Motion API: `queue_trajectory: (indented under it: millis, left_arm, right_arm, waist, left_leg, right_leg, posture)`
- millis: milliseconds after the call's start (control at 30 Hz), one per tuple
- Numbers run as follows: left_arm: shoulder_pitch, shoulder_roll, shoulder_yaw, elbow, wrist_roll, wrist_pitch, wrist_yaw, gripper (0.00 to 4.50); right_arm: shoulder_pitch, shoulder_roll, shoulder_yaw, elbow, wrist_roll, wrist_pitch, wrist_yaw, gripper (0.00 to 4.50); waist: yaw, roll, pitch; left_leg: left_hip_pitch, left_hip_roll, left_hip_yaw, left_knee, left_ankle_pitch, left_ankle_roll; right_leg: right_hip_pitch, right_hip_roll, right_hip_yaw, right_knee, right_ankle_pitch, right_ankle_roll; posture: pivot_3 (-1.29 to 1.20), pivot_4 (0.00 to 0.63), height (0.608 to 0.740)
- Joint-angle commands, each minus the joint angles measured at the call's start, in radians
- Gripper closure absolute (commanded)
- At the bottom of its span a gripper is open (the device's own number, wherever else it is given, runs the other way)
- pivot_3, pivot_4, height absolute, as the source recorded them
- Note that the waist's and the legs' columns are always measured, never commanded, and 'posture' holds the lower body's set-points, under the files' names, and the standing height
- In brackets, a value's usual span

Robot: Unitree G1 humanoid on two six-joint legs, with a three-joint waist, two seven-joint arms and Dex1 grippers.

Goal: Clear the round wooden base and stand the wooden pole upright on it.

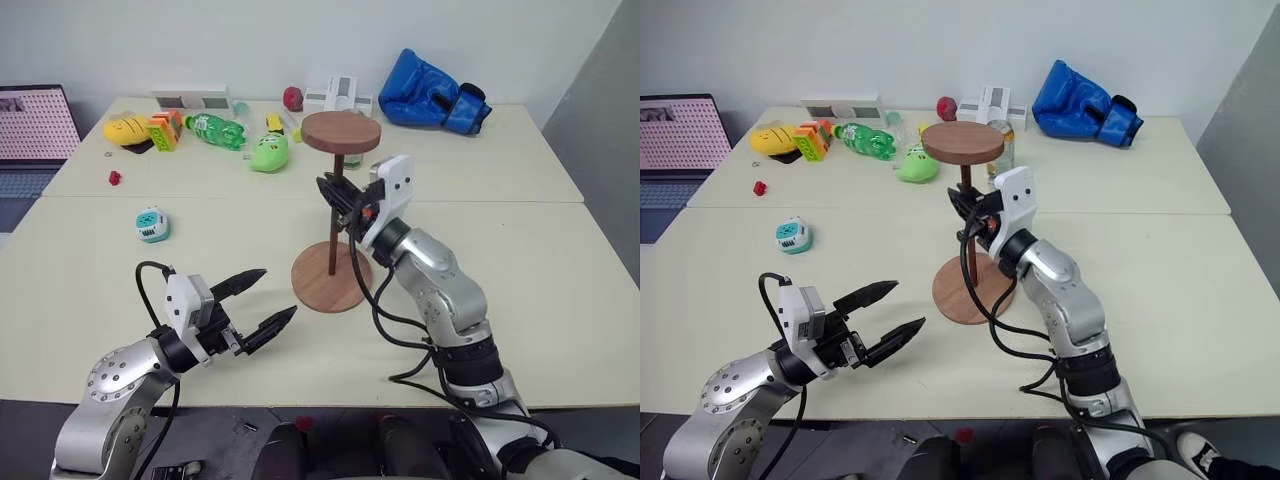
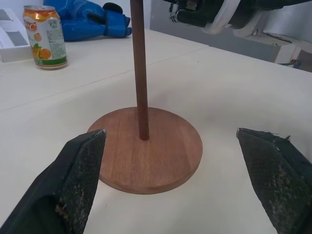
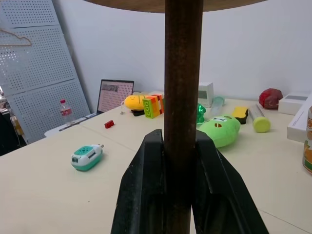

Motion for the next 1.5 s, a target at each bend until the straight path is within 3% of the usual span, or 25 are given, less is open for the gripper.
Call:
queue_trajectory:
  millis: [33, 400, 500, 700, 767, 967, 1133, 1267, 1500]
  left_arm:
    - [0.004, -0.008, -0.001, -0.021, 0.005, -0.026, -0.003, 0.0]
    - [0.0, -0.021, -0.022, -0.003, 0.022, -0.039, -0.02, 0.0]
    - [-0.012, -0.023, -0.025, 0.001, 0.019, -0.035, -0.014, 0.0]
    - [-0.027, -0.026, -0.03, 0.019, 0.023, -0.039, -0.02, 0.0]
    - [-0.04, -0.025, -0.029, 0.027, 0.02, -0.038, -0.02, 0.0]
    - [-0.073, -0.017, -0.02, 0.059, 0.011, -0.023, -0.023, 0.0]
    - [-0.121, 0.017, -0.024, 0.132, 0.021, 0.03, -0.029, 0.0]
    - [-0.213, 0.132, -0.034, 0.208, 0.015, 0.128, -0.108, 0.0]
    - [-0.405, 0.29, -0.048, 0.391, 0.104, 0.143, -0.194, 0.0]
  right_arm:
    - [0.071, -0.05, 0.107, 0.018, -0.113, -0.084, 0.032, 4.23]
    - [0.169, -0.077, 0.09, 0.093, -0.106, -0.087, 0.071, 4.23]
    - [0.162, -0.088, 0.079, 0.105, -0.108, -0.083, 0.078, 4.23]
    - [0.16, -0.108, 0.086, 0.104, -0.107, -0.083, 0.104, 4.23]
    - [0.15, -0.108, 0.076, 0.085, -0.092, -0.075, 0.11, 3.53]
    - [0.142, -0.152, 0.079, 0.002, -0.059, -0.003, 0.167, 2.18]
    - [0.147, -0.31, 0.135, -0.063, -0.078, 0.151, 0.277, 1.11]
    - [0.15, -0.428, 0.121, -0.057, -0.069, 0.192, 0.354, 0.12]
    - [0.118, -0.535, 0.0, -0.095, -0.001, 0.231, 0.422, 0.05]
  waist:
    - [0.0, 0.0, 0.0]
    - [0.002, 0.0, -0.015]
    - [0.003, 0.002, -0.019]
    - [0.009, 0.002, -0.022]
    - [0.011, 0.002, -0.022]
    - [0.017, 0.006, -0.016]
    - [0.016, 0.006, -0.015]
    - [0.019, 0.007, -0.014]
    - [0.017, 0.006, -0.011]
  left_leg:
    - [0.0, 0.0, 0.0, 0.0, 0.0, 0.0]
    - [0.014, 0.0, 0.0, -0.006, 0.0, 0.0]
    - [0.029, 0.0, 0.001, -0.016, 0.0, 0.0]
    - [0.029, 0.0, 0.0, -0.016, 0.0, 0.0]
    - [0.029, 0.0, 0.0, -0.016, 0.0, 0.0]
    - [0.021, 0.0, 0.001, -0.016, 0.0, 0.0]
    - [0.013, 0.001, -0.001, -0.016, 0.0, 0.0]
    - [0.012, 0.0, -0.003, -0.015, 0.0, 0.0]
    - [0.01, 0.0, -0.002, -0.016, 0.0, 0.0]
  right_leg:
    - [0.0, 0.0, 0.0, 0.0, 0.0, 0.0]
    - [0.014, 0.0, 0.0, -0.006, 0.0, 0.0]
    - [0.026, -0.001, 0.0, -0.014, -0.001, -0.001]
    - [0.029, -0.001, -0.001, -0.018, -0.001, -0.001]
    - [0.03, -0.001, -0.001, -0.018, -0.001, -0.001]
    - [0.02, -0.001, 0.001, -0.018, -0.001, -0.001]
    - [0.014, -0.001, -0.002, -0.019, -0.001, -0.001]
    - [0.014, -0.001, -0.004, -0.019, -0.001, -0.001]
    - [0.013, 0.0, -0.004, -0.019, -0.001, -0.001]
  posture:
    - [0.0, 0.15, 0.74]
    - [0.0, 0.15, 0.74]
    - [0.0, 0.15, 0.74]
    - [0.0, 0.15, 0.74]
    - [0.0, 0.15, 0.74]
    - [0.0, 0.15, 0.74]
    - [0.0, 0.15, 0.74]
    - [0.0, 0.15, 0.74]
    - [0.0, 0.15, 0.74]
